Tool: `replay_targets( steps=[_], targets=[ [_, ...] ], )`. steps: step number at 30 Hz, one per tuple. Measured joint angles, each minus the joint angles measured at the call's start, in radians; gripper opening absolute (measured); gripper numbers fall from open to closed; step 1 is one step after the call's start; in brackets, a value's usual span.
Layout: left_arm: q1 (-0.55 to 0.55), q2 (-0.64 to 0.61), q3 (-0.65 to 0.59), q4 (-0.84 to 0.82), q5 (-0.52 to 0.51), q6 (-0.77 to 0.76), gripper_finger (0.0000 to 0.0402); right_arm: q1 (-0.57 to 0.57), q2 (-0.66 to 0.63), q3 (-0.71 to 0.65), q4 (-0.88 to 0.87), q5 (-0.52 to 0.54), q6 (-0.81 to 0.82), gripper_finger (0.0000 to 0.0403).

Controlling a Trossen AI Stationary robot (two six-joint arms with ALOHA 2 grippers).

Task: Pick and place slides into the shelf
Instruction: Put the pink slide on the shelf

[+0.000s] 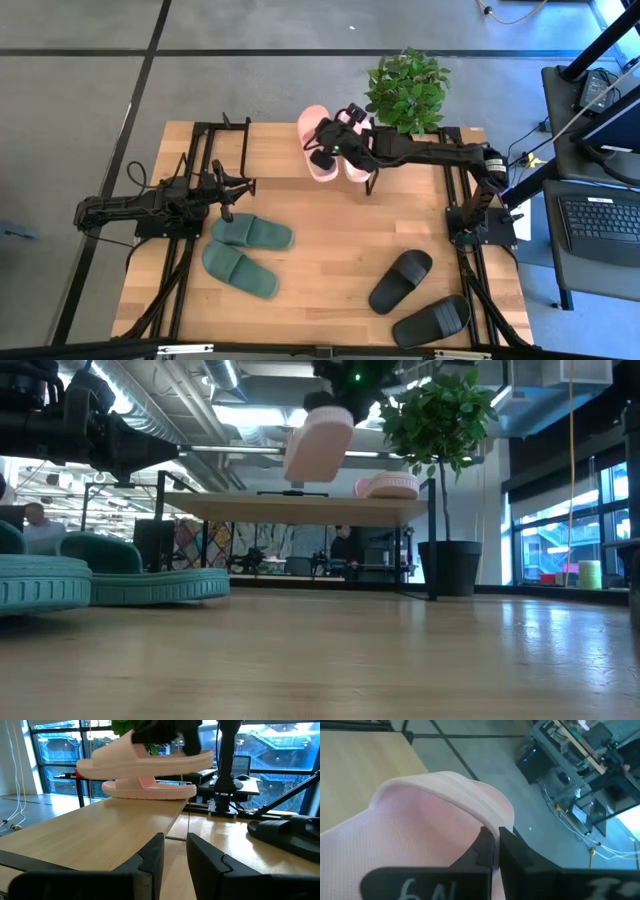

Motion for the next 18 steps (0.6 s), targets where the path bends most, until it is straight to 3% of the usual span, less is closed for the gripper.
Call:
replay_targets(
  steps=[6,18],
  targets=[
    [0.000,0.000,0.000,0.000,0.000,0.000,0.0076,-0.022,0.000,-0.092,0.130,0.001,0.020,0.0014],
    [0.000,0.000,0.000,0.000,0.000,0.001,0.0076,-0.045,0.000,-0.201,0.155,0.053,0.079,0.0014]
  ],
)
